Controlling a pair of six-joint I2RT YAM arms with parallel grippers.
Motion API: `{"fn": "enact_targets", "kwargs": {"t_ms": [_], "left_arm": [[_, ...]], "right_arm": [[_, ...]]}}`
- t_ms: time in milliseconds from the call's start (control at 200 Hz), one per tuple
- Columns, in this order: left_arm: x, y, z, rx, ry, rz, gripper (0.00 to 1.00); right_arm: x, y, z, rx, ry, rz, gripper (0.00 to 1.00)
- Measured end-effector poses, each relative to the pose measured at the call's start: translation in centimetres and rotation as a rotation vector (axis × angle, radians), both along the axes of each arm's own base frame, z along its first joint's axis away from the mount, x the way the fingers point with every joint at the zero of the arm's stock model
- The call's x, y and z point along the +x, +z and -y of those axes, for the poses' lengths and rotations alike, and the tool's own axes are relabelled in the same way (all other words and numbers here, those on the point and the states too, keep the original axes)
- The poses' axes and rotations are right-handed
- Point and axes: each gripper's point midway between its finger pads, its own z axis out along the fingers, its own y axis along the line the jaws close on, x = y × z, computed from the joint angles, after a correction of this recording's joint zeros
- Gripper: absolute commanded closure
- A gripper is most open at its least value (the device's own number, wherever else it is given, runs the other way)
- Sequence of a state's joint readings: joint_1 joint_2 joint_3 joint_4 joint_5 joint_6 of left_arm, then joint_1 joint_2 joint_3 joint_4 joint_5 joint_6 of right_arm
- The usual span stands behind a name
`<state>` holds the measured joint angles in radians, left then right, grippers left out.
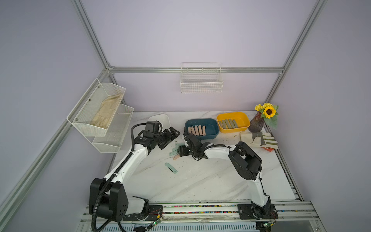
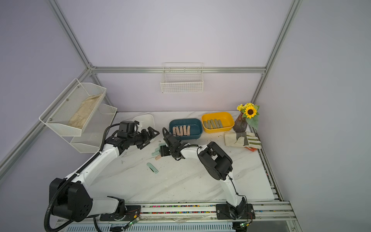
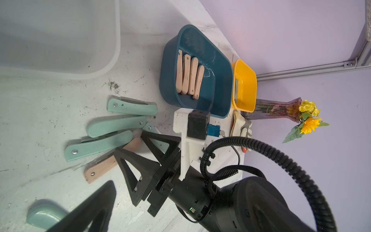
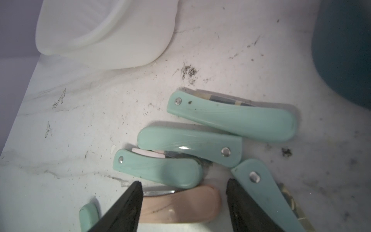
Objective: Place the fruit knives into the storage box by color
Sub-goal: Pick up the fruit knife from the center of the board.
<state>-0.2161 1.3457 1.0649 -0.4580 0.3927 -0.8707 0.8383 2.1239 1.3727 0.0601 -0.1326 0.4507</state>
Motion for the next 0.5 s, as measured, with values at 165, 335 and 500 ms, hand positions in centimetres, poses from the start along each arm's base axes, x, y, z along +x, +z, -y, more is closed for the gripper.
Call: {"fn": "enact_targets", "kwargs": {"t_ms": [165, 335, 500], "left_arm": [[0.0, 0.0, 0.0, -0.001, -0.001, 0.0, 0.0], [0.0, 0.0, 0.0, -0.001, -0.001, 0.0, 0.0], [0.0, 0.0, 0.0, -0.001, 0.0, 0.0, 0.0]], "right_arm": [[-0.1, 0.0, -0.8, 0.019, 0.057, 0.001, 0.34], [0.0, -0.1, -2.3, 0.053, 0.127, 0.003, 0.41], [-0.5, -0.2, -2.6, 0.066, 0.162, -0.007, 0.45]]}}
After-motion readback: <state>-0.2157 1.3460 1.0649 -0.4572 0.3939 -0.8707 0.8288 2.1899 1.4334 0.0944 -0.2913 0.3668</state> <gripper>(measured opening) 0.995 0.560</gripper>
